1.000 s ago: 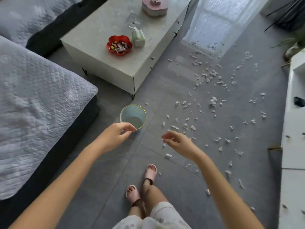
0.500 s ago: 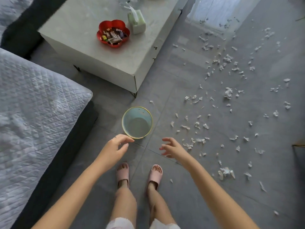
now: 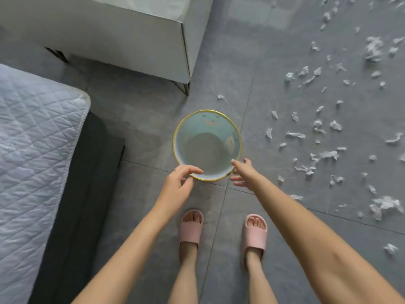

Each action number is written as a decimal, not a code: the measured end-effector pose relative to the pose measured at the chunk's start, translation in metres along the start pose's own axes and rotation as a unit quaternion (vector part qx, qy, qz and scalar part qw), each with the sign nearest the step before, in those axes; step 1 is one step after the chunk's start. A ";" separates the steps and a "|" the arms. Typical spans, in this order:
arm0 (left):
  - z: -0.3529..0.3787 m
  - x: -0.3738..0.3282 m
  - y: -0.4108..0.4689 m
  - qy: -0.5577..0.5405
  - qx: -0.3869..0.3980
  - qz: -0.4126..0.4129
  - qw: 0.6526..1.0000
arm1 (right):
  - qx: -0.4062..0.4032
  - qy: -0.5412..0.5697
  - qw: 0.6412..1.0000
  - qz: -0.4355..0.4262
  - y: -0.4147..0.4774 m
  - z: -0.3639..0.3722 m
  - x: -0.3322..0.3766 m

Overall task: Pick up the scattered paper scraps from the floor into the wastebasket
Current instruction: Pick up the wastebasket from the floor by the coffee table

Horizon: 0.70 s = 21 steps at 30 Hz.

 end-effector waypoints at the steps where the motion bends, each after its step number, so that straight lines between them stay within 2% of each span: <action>1: -0.001 0.007 0.002 -0.003 -0.001 0.006 1.000 | -0.005 0.005 1.000 -0.003 0.012 0.007 -0.005; 5: -0.019 0.034 0.008 0.010 -0.002 0.016 1.000 | -0.081 0.002 0.995 -0.063 0.042 0.016 -0.018; 8: -0.034 0.043 0.003 0.017 -0.001 0.001 1.000 | -0.161 -0.040 0.981 -0.095 0.028 -0.001 -0.020; 10: -0.044 0.042 -0.001 0.015 -0.016 -0.015 1.000 | -0.187 -0.049 0.976 -0.102 0.005 -0.011 -0.021; 14: -0.044 0.048 -0.010 0.014 -0.039 -0.109 0.993 | -0.174 -0.005 0.980 -0.097 -0.060 -0.031 -0.018; 17: -0.017 0.051 -0.033 -0.034 0.009 -0.207 0.978 | -0.157 -0.009 0.981 -0.111 -0.110 -0.061 -0.019; 21: 0.039 0.023 -0.087 -0.111 0.075 -0.243 0.961 | -0.135 -0.028 0.979 -0.153 -0.173 -0.119 -0.035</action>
Point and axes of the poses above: each hand's wrist, its own y-axis towards the middle knuckle, its own z-axis out of the palm, x = y × z, the point moved 10 cm from there along y, towards the middle knuckle, and after that the axes turned 15 degrees about -z, right-handed, at the moved point
